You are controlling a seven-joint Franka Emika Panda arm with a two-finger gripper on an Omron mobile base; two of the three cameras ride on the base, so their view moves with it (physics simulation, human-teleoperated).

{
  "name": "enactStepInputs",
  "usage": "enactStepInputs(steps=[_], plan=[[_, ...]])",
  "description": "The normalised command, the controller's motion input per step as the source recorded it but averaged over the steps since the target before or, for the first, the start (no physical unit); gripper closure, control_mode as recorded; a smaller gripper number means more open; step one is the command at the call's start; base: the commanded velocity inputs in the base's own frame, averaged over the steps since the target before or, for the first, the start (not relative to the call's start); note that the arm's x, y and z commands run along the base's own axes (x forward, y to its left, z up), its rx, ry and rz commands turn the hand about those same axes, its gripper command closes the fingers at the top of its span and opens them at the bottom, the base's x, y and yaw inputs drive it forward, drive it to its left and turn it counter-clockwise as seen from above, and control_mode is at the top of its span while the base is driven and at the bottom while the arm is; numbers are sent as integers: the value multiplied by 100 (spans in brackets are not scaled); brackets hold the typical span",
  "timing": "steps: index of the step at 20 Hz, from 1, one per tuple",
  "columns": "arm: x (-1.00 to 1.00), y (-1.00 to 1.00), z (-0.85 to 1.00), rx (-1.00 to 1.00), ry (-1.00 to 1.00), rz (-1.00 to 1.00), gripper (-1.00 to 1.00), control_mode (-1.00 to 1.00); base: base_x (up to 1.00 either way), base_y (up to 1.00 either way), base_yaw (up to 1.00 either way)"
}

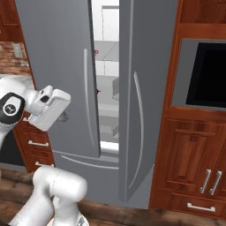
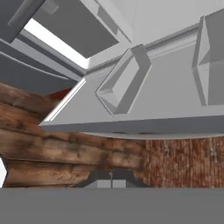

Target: Open the fridge, remove the pear, lime, and steak, and place them on any counter.

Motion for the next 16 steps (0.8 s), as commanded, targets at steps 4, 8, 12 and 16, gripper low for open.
enactStepInputs(steps=[4,8,12,16], plan=[[72,0,6,8,18,-7,100,-100,0,0,0],[60,-10,17,8,10,0,100,-100,0,0,0],[46,-30,8,2,1,0,100,-100,0,0,0],[23,-48,0,-3,-5,0,100,-100,0,0,0]])
